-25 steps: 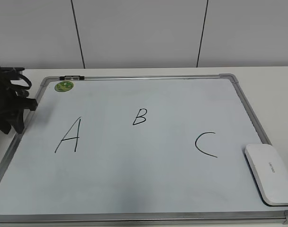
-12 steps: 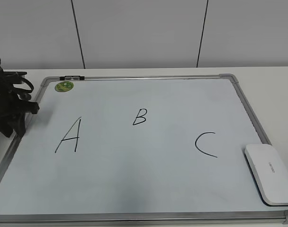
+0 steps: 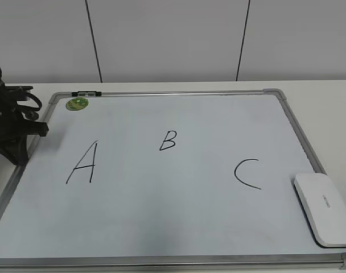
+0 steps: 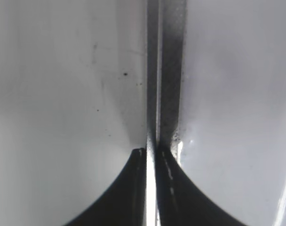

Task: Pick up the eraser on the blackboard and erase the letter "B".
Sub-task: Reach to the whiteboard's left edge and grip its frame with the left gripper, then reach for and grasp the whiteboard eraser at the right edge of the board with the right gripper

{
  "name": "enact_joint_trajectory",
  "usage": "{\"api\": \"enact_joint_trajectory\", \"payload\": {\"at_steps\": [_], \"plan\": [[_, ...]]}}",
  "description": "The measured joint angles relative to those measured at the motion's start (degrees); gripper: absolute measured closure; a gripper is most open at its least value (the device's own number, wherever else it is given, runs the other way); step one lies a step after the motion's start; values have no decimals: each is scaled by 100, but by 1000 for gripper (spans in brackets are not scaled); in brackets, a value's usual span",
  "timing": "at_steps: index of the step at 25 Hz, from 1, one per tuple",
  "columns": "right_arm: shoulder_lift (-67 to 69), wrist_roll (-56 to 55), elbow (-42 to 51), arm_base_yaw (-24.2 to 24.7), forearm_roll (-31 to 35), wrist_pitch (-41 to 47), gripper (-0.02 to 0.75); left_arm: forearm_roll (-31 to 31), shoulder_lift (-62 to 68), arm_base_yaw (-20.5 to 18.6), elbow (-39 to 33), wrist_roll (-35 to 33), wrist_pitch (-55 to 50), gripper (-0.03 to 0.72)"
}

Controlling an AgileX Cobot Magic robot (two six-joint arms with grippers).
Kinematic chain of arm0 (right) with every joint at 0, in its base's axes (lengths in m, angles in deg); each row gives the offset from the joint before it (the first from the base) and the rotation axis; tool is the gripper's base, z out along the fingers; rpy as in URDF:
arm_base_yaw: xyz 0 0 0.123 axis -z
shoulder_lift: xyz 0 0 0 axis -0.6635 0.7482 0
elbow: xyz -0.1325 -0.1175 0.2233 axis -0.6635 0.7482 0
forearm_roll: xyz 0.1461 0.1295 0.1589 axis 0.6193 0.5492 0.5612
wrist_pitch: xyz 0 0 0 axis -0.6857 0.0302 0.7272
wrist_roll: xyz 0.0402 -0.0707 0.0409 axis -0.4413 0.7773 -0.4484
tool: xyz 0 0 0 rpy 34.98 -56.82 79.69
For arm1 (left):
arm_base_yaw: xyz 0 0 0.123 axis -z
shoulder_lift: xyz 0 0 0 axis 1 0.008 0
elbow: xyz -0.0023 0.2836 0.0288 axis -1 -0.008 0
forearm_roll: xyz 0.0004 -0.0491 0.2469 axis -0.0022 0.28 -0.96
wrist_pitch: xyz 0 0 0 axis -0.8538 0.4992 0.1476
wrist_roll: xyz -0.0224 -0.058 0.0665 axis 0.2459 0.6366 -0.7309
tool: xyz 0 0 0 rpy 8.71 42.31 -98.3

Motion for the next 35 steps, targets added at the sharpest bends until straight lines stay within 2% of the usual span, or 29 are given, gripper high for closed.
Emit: {"api": "enact_joint_trajectory", "payload": {"at_steps": [14, 21, 35], "plan": [[0, 0, 0, 0, -11, -11, 277, 0, 0, 0, 0, 0, 0, 664], [110, 0, -65, 0, 200, -71, 277, 0, 0, 0, 0, 0, 0, 664], [4788, 206, -1289, 0, 1363, -468, 271, 0, 0, 0, 0, 0, 0, 664]]}}
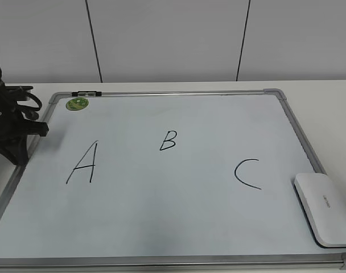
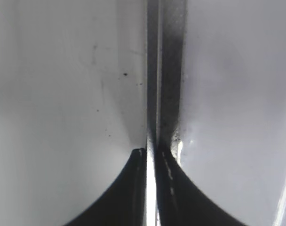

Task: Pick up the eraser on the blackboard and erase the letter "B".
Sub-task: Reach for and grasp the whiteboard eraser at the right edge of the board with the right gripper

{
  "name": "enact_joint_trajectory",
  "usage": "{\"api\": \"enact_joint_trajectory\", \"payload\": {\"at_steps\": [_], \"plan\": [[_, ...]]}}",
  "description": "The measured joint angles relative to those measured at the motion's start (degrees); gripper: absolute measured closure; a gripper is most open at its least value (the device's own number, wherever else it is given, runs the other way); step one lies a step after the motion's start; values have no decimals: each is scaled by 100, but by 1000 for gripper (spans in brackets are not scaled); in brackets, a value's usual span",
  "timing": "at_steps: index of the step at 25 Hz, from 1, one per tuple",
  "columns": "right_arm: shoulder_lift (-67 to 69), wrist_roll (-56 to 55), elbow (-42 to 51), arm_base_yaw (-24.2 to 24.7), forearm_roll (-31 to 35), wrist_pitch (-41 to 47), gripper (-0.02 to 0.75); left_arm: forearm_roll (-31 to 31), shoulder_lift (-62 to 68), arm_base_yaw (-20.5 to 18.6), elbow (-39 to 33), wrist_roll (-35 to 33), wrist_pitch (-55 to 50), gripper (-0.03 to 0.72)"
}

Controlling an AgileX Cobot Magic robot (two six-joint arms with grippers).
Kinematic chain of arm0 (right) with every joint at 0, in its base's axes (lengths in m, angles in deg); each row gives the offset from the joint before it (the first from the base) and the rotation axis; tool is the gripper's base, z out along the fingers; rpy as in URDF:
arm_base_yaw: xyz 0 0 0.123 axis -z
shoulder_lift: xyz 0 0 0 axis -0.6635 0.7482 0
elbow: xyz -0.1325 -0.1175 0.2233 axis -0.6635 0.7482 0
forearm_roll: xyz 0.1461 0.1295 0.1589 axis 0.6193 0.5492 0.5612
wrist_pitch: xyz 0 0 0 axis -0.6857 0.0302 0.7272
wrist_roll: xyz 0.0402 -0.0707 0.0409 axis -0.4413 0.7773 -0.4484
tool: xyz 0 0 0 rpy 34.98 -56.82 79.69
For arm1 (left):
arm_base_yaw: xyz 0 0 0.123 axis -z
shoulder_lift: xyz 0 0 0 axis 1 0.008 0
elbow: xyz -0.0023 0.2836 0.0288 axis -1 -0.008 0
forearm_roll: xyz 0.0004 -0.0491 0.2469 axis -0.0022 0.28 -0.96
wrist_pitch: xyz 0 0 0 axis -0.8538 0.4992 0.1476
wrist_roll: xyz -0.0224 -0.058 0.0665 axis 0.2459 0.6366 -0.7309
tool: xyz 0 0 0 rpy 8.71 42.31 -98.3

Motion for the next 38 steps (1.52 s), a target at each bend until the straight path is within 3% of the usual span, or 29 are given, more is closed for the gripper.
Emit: {"api": "enact_joint_trajectory", "payload": {"at_steps": [16, 25, 38], "plan": [[2786, 0, -692, 0, 219, -465, 274, 0, 0, 0, 0, 0, 0, 664], [3787, -24, -936, 0, 329, -587, 97, 38, 0, 0, 0, 0, 0, 664], [4466, -510, -986, 0, -138, -1152, 85, 66, 0, 0, 0, -9, 0, 664]]}}
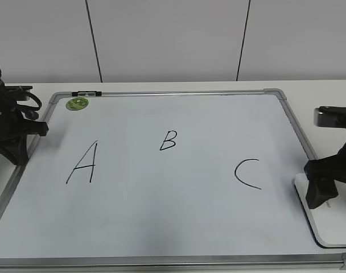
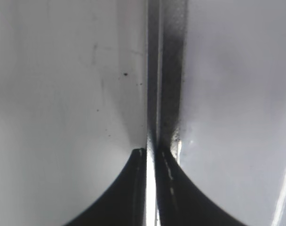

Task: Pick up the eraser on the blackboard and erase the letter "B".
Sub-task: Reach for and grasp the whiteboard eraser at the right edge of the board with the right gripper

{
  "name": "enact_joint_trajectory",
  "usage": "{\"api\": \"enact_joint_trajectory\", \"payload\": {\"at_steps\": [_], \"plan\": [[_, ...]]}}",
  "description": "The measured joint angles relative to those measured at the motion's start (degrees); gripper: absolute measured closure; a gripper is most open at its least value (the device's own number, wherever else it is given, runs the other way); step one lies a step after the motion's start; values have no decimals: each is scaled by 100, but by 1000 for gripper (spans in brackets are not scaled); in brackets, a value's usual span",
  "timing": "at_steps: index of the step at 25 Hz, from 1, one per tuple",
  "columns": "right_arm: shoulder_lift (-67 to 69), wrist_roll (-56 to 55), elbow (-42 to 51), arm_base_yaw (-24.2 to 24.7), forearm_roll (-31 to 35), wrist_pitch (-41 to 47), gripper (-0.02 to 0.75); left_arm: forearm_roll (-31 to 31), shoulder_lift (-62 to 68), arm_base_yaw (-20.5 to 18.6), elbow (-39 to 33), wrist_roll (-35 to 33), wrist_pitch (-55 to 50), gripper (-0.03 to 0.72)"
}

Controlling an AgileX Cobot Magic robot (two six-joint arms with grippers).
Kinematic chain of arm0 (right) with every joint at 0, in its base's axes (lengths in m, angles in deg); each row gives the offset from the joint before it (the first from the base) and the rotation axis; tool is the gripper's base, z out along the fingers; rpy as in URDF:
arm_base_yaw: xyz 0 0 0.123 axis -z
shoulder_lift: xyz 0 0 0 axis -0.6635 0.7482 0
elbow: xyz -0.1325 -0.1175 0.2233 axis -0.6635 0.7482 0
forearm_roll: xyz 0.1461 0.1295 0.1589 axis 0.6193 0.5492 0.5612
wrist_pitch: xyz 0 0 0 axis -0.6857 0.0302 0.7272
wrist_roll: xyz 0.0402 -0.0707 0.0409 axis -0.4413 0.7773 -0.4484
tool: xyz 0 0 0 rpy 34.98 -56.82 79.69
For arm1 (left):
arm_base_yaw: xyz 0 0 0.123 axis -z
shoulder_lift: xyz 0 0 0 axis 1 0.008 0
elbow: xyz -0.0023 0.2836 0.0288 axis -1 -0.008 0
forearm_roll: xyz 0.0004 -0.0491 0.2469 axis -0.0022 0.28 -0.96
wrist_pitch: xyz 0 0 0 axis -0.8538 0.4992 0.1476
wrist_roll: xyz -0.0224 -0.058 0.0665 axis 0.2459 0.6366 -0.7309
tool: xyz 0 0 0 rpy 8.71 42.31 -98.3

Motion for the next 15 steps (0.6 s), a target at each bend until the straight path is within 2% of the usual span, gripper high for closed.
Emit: {"api": "enact_joint_trajectory", "payload": {"at_steps": [15], "plan": [[820, -38, -175, 0, -28, -338, 88, 0, 0, 0, 0, 0, 0, 664]]}}
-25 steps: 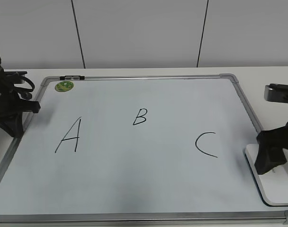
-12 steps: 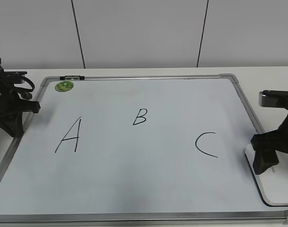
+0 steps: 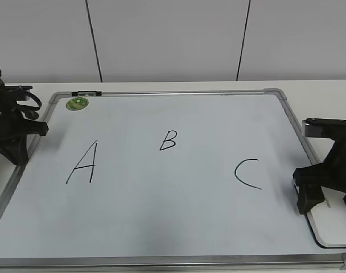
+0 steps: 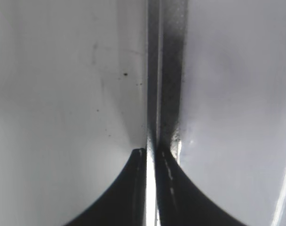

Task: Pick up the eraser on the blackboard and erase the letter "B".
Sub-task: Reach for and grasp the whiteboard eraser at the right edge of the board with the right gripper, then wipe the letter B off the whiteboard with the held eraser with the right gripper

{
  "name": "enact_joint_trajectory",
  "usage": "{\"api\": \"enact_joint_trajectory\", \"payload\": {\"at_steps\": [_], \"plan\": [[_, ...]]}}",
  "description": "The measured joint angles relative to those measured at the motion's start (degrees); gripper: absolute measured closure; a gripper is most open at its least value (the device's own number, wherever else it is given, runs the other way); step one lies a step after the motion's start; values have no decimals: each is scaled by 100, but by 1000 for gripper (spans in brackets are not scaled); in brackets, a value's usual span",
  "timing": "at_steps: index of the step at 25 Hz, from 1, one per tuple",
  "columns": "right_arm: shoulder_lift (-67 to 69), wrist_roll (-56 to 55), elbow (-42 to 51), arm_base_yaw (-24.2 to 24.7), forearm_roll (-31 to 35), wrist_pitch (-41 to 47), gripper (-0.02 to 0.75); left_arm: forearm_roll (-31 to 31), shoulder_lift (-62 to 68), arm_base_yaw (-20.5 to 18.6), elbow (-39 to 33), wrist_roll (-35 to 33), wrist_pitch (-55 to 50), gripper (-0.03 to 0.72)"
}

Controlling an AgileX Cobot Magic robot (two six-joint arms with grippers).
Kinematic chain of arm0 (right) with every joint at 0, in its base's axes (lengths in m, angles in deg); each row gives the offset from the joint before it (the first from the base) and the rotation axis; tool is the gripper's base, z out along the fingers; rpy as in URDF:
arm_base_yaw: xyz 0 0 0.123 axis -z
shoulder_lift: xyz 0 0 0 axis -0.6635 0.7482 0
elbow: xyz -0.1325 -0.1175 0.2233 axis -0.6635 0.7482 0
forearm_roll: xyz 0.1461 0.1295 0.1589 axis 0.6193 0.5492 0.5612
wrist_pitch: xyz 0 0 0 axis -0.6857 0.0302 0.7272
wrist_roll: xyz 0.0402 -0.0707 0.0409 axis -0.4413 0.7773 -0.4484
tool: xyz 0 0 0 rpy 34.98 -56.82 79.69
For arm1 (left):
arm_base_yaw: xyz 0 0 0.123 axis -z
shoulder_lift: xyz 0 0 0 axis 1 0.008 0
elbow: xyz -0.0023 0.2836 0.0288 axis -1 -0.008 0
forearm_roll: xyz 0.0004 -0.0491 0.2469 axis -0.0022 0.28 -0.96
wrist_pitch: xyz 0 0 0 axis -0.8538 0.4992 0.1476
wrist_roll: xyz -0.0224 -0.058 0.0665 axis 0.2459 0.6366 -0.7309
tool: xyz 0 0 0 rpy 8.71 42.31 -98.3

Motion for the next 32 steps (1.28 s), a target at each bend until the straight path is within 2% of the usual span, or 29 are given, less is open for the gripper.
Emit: {"api": "enact_joint_trajectory", "payload": {"at_steps": [5, 8, 11, 25, 32], "plan": [[10, -12, 0, 0, 0, -23, 113, 0, 0, 0, 0, 0, 0, 664], [10, -12, 0, 0, -21, -22, 174, 14, 0, 0, 0, 0, 0, 664], [23, -12, 0, 0, -23, -22, 201, 14, 0, 0, 0, 0, 0, 664], [36, -12, -23, 0, 4, -12, 206, 68, 0, 0, 0, 0, 0, 664], [109, -25, -465, 0, 523, 613, 207, 79, 0, 0, 0, 0, 0, 664]]}}
